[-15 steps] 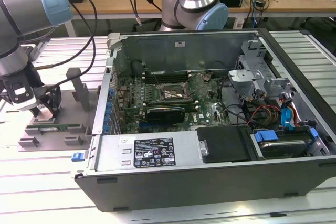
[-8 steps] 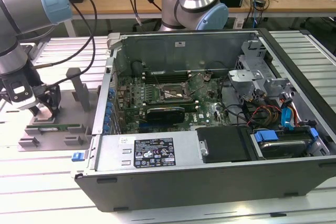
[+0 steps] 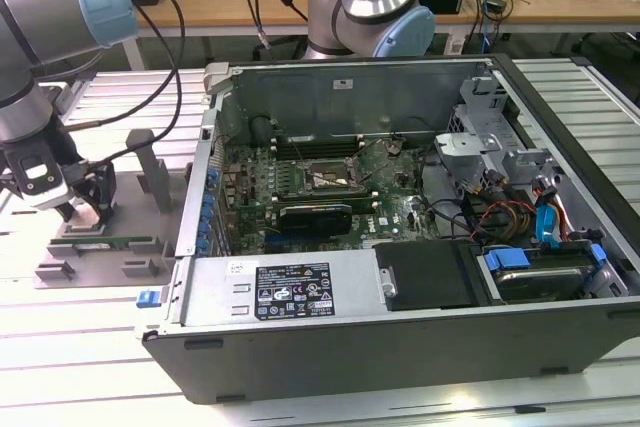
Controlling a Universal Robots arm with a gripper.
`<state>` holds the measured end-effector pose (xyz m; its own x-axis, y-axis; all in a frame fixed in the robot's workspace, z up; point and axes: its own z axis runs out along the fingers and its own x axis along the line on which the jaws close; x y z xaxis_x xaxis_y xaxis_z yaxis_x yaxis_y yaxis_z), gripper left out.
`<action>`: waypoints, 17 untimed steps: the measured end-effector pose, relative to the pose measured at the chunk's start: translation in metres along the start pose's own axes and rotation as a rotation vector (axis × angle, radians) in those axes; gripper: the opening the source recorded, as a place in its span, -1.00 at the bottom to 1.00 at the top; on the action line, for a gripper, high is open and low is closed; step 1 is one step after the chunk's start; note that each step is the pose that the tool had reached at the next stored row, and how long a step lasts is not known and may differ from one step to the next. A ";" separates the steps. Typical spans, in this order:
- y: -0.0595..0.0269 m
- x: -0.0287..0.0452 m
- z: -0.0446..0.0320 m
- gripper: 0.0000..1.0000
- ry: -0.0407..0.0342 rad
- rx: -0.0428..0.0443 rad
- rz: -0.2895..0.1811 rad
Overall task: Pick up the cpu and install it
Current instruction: 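Pick up the cpu and move it towards the insertion slot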
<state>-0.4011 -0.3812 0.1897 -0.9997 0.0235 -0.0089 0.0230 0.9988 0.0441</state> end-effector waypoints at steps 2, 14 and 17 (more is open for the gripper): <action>0.0000 0.0000 0.0004 0.11 -0.0001 -0.0001 0.000; -0.0001 0.0000 0.0029 0.09 0.0001 0.0000 0.000; -0.0001 0.0000 0.0027 0.09 -0.0002 -0.0002 0.000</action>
<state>-0.4010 -0.3812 0.1870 -0.9997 0.0235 -0.0092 0.0231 0.9988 0.0443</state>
